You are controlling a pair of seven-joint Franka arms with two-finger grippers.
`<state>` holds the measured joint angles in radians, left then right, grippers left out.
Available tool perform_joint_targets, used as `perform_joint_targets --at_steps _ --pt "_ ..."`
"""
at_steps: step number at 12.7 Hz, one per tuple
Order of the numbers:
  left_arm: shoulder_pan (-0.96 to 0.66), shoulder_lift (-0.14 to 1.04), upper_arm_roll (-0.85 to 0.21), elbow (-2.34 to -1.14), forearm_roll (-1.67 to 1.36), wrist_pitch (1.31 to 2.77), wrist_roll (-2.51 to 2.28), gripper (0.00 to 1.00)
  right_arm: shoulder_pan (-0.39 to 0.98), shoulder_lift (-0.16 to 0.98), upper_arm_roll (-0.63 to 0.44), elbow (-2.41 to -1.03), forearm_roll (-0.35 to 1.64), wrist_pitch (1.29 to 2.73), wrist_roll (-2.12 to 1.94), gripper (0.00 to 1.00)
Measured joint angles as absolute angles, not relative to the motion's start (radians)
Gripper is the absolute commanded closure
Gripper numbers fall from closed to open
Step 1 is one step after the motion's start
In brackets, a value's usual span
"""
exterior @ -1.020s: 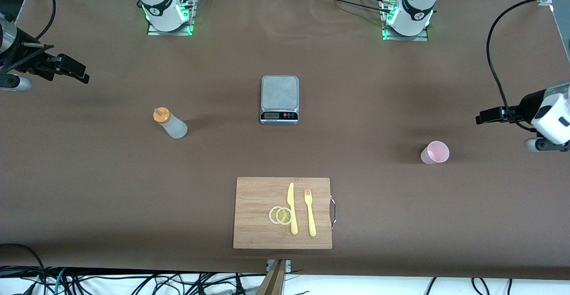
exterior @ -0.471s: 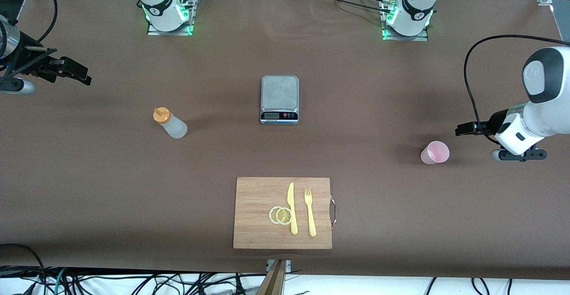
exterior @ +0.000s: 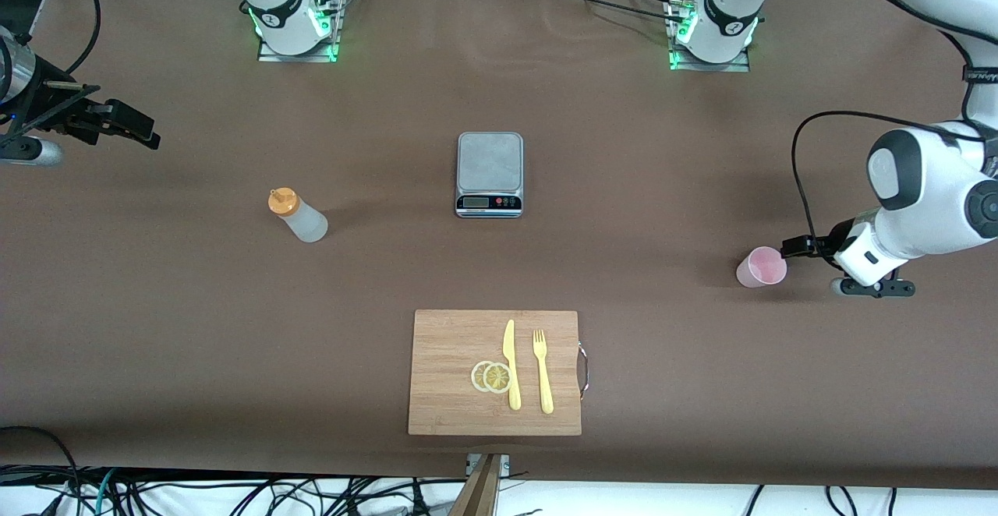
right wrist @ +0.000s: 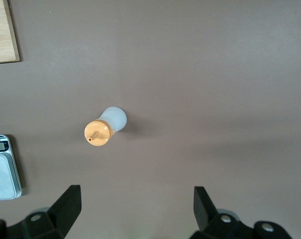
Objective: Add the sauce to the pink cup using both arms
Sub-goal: 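Reach the left gripper to the pink cup and grasp it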
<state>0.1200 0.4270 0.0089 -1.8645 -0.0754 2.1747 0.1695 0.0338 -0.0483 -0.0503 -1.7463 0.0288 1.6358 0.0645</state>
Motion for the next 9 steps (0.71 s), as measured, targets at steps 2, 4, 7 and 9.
perform_joint_targets --at_steps 2,4,7,9 --pt "0.12 0.453 0.008 -1.865 -0.075 2.212 0.171 0.01 0.034 -0.048 -0.05 -1.746 0.029 1.636 0.064 0.0" --pt "0.12 0.469 0.008 -1.865 -0.075 2.23 0.171 0.01 0.034 -0.048 -0.05 -1.746 0.029 1.636 0.064 0.0" --pt "0.119 0.486 0.006 -1.867 -0.075 2.24 0.171 0.06 0.034 -0.048 -0.05 -1.746 0.029 1.636 0.064 0.0" --pt "0.117 0.492 0.002 -1.872 -0.075 2.24 0.171 0.28 0.034 -0.048 -0.051 -1.746 0.029 1.636 0.064 0.0"
